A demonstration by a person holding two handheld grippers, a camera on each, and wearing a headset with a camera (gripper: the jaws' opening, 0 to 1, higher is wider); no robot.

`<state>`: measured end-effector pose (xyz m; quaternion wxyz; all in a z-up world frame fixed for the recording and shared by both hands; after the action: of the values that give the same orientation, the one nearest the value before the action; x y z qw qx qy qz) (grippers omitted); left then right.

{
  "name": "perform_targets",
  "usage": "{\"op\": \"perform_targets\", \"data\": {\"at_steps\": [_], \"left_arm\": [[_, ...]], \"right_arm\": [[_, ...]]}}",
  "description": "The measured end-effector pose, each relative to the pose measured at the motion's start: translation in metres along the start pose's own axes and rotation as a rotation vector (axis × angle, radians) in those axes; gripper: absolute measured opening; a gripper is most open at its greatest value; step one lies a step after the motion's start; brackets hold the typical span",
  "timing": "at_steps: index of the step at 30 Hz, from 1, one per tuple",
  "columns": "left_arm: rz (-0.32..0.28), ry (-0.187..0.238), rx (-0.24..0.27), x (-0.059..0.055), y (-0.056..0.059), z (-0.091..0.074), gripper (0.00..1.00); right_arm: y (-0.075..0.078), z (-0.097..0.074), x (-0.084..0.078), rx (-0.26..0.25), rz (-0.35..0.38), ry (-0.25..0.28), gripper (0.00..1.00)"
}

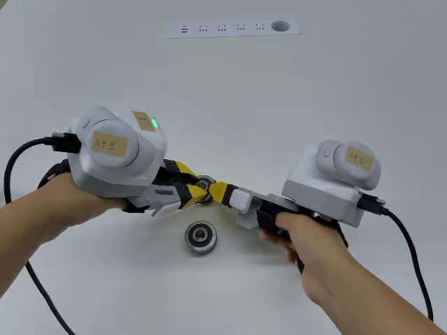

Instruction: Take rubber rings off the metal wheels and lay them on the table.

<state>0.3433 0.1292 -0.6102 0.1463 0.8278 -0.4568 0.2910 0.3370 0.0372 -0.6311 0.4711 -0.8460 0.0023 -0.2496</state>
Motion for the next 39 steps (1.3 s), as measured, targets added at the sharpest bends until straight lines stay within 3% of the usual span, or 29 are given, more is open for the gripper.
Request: {"op": "perform_targets", "data": {"at_steps": [18, 39], "left_arm": [[-0.008, 0.001, -0.002, 0.000, 0.000, -0.001, 0.12], [-0.008, -0.005, -0.002, 0.002, -0.001, 0.000, 0.12]], "right_arm": [[-0.006, -0.003, 0.002, -0.007, -0.054, -0.012, 0.01], [-0.015, -0.007, 0.000, 0.057, -0.039, -0.027, 0.01]]}}
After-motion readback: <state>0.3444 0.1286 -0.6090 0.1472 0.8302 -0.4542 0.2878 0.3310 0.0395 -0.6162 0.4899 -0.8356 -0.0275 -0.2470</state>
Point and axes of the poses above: the centre of the closed fingertips' face, and the gripper's own axes: z roughly forward along the fingers, y roughly to its right, x roughly out of its top, the point moved 6 cm from there along -z, roughly backward along the fingers, and after that the axes turned 5 degrees about -y, right-handed, at the moved point
